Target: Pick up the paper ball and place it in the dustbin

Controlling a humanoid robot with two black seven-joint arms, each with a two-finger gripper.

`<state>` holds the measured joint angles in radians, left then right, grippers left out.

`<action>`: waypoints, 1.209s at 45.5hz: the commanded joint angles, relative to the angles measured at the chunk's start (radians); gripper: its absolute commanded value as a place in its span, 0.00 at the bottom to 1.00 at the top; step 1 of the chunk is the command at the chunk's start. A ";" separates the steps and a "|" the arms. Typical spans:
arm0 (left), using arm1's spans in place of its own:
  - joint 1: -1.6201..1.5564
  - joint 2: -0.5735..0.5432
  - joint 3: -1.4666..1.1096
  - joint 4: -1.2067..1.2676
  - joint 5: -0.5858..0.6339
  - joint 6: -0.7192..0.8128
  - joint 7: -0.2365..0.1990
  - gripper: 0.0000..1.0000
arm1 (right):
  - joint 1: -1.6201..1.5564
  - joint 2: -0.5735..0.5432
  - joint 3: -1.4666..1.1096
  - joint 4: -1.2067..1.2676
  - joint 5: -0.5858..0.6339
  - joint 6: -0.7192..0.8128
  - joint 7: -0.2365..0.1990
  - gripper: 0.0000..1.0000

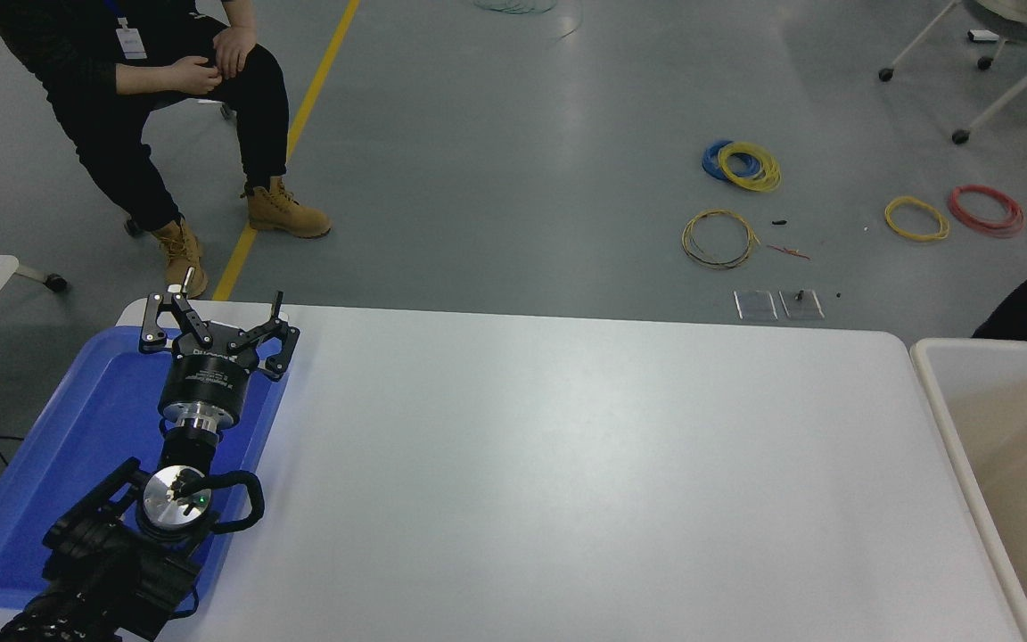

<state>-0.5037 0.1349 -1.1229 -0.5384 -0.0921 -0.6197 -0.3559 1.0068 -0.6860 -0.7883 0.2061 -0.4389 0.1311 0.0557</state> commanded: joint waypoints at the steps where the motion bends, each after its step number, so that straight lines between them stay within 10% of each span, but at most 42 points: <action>1: -0.001 0.000 0.000 0.000 0.000 0.000 0.000 1.00 | -0.195 0.091 0.040 -0.122 0.121 -0.146 -0.005 0.00; 44: -0.001 -0.001 0.000 0.000 0.000 0.000 0.000 1.00 | -0.395 0.214 0.225 -0.139 0.175 -0.269 -0.019 0.01; 55: -0.001 0.000 0.000 0.000 0.000 0.000 0.000 1.00 | -0.395 0.214 0.224 -0.136 0.177 -0.329 -0.019 1.00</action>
<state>-0.5043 0.1344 -1.1229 -0.5384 -0.0921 -0.6197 -0.3559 0.6161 -0.4754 -0.5672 0.0687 -0.2640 -0.1513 0.0369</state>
